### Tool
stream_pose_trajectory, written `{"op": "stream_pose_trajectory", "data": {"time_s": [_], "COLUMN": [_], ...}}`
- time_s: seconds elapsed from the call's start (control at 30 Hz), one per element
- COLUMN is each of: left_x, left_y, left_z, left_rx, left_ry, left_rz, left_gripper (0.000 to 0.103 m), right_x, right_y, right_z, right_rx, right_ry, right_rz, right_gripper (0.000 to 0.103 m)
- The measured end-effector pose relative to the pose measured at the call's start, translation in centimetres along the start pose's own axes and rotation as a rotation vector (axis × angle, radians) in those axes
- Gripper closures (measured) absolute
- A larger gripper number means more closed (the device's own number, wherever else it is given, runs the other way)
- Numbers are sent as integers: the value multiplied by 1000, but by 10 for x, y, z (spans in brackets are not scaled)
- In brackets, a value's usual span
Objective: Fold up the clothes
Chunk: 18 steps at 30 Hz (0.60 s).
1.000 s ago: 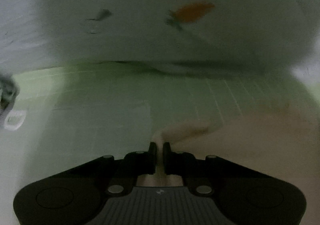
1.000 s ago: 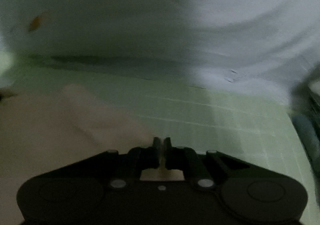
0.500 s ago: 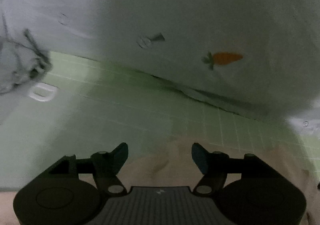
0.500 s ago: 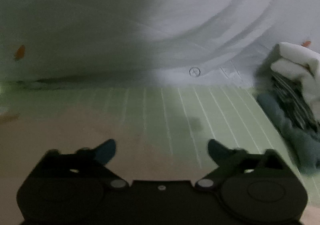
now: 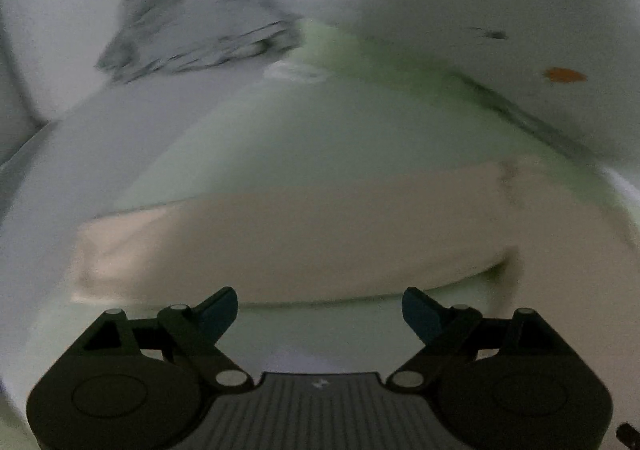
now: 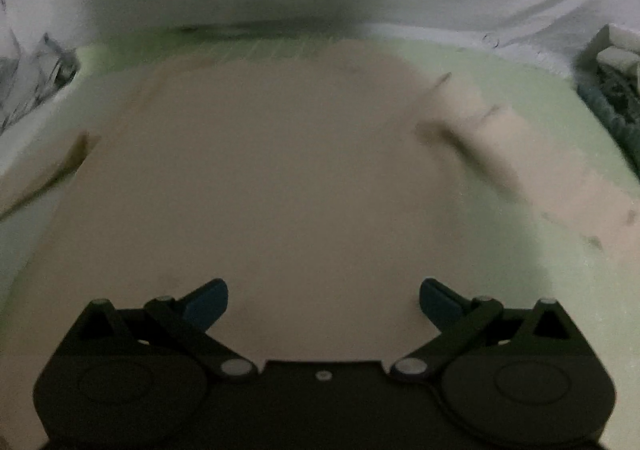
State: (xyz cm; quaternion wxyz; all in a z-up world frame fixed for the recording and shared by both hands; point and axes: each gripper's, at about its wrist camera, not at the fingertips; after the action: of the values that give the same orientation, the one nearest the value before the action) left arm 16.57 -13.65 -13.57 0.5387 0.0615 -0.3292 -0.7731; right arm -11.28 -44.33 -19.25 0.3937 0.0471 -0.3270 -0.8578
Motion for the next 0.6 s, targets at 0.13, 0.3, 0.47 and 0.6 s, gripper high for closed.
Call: {"op": "stream_pose_trajectory", "data": {"time_s": [0.13, 0.3, 0.47, 0.6], "left_x": [-53, -114, -148, -155], "left_y": [2, 8, 13, 14], "left_z": [13, 16, 8, -7], "left_rx": [18, 33, 36, -4], "left_ry": [79, 109, 80, 57], "left_rz": [29, 85, 91, 74], "left_gripper": [13, 13, 13, 13], "right_x": [-23, -39, -50, -56], "right_y": [-25, -41, -53, -54], "right_z": [17, 30, 39, 39], "right_rx": [-16, 5, 11, 1], "right_ry": [-46, -119, -197, -247], "right_rz": [-16, -102, -192, -242], "right_gripper": [0, 0, 0, 0]}}
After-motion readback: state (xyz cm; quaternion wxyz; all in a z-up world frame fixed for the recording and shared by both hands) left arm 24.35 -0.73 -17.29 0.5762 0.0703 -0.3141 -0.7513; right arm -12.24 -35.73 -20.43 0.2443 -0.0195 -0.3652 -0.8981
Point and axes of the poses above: each gripper's, at about its wrist camera, not at the fingertips, and z roughly against the way its jaws point, x to its right, y to its top, and after that the axes turned 15 degrees about -y, right-handed
